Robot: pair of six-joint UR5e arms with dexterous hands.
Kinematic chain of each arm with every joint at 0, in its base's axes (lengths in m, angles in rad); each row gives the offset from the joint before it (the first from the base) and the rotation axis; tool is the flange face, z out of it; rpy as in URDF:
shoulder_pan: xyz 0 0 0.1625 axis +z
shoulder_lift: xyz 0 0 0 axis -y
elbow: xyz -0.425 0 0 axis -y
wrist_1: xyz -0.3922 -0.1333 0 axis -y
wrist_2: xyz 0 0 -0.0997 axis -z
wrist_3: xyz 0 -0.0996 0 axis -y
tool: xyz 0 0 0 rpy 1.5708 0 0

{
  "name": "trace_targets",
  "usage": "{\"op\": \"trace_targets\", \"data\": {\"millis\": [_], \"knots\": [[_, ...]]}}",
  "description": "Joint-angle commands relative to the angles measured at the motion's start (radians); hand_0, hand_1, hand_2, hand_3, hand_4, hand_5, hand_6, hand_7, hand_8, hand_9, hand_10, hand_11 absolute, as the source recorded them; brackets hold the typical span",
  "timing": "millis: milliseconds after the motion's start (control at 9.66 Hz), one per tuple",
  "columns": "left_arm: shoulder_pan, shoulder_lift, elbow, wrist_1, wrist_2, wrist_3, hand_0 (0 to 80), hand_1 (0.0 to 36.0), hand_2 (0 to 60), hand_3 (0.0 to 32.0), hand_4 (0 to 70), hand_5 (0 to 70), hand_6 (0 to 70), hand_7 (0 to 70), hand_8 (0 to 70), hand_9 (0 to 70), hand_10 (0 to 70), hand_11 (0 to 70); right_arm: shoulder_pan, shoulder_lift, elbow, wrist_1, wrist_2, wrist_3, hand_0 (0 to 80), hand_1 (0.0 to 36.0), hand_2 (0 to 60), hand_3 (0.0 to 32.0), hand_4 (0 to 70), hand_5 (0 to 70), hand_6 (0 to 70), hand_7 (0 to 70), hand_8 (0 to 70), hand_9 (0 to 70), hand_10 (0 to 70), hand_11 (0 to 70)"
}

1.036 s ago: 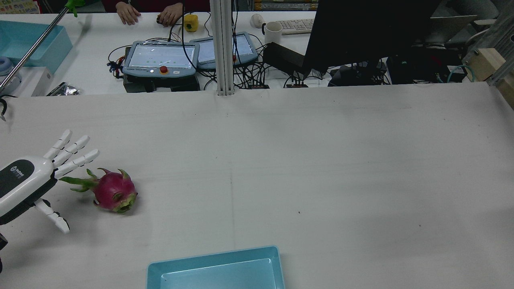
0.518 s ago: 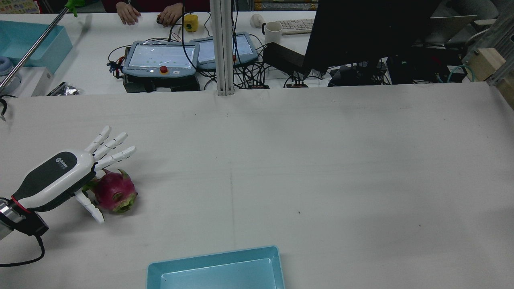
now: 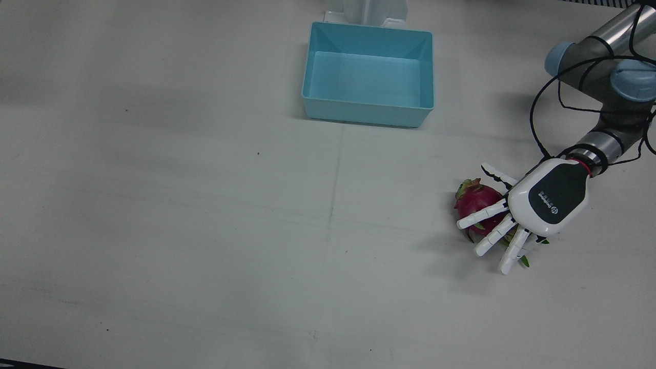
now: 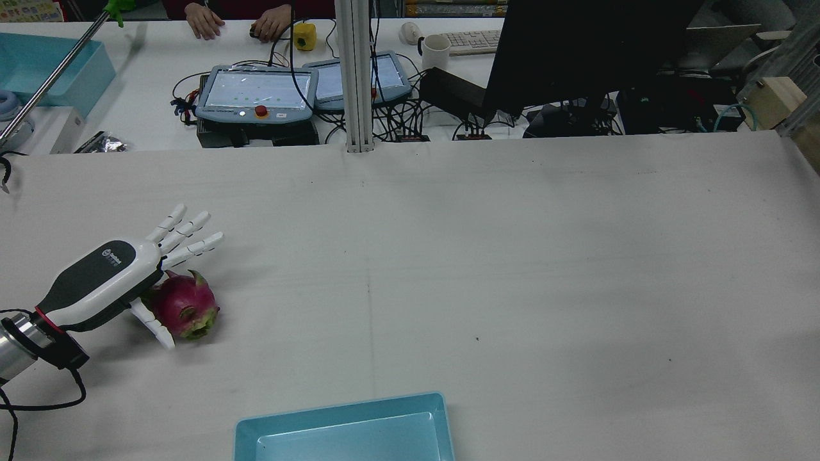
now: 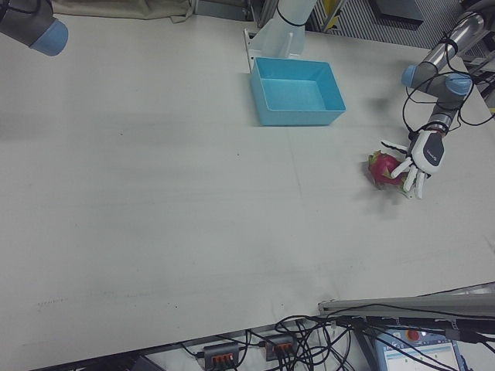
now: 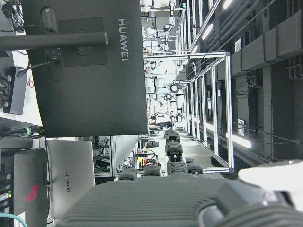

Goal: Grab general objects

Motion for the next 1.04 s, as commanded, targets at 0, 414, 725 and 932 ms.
{"op": "trace_targets", "data": {"millis": [0,414,725,932], "knots": [[0.005,0.095,-0.042,-0.037,0.0,0.002,41.0,7.1,0.0,32.0,0.0,0.0,0.0,0.1,2.9,0.0,0.0,0.0,0.0,-0.001,0.001,0.0,0.0,0.0,0.0,0.0,0.0,0.0,0.0,0.0,0.0,0.0,0.0,0.0,0.0,0.0],[0.014,0.032,0.001,-0.038,-0.001,0.011,41.9,7.9,0.0,32.0,0.0,0.0,0.0,0.2,2.8,0.0,0.0,0.0,-0.001,0.001,-0.003,0.0,0.0,0.0,0.0,0.0,0.0,0.0,0.0,0.0,0.0,0.0,0.0,0.0,0.0,0.0],[0.017,0.019,0.006,-0.037,0.0,0.017,41.7,7.7,0.0,32.0,0.0,0.0,0.0,0.2,2.7,0.0,0.0,0.0,-0.002,0.001,-0.004,0.0,0.0,0.0,0.0,0.0,0.0,0.0,0.0,0.0,0.0,0.0,0.0,0.0,0.0,0.0],[0.017,-0.001,0.049,-0.04,-0.001,0.015,41.6,7.4,0.0,32.0,0.0,0.0,0.0,0.0,2.7,0.0,0.0,0.0,-0.002,0.001,-0.004,0.0,0.0,0.0,0.0,0.0,0.0,0.0,0.0,0.0,0.0,0.0,0.0,0.0,0.0,0.0]]}}
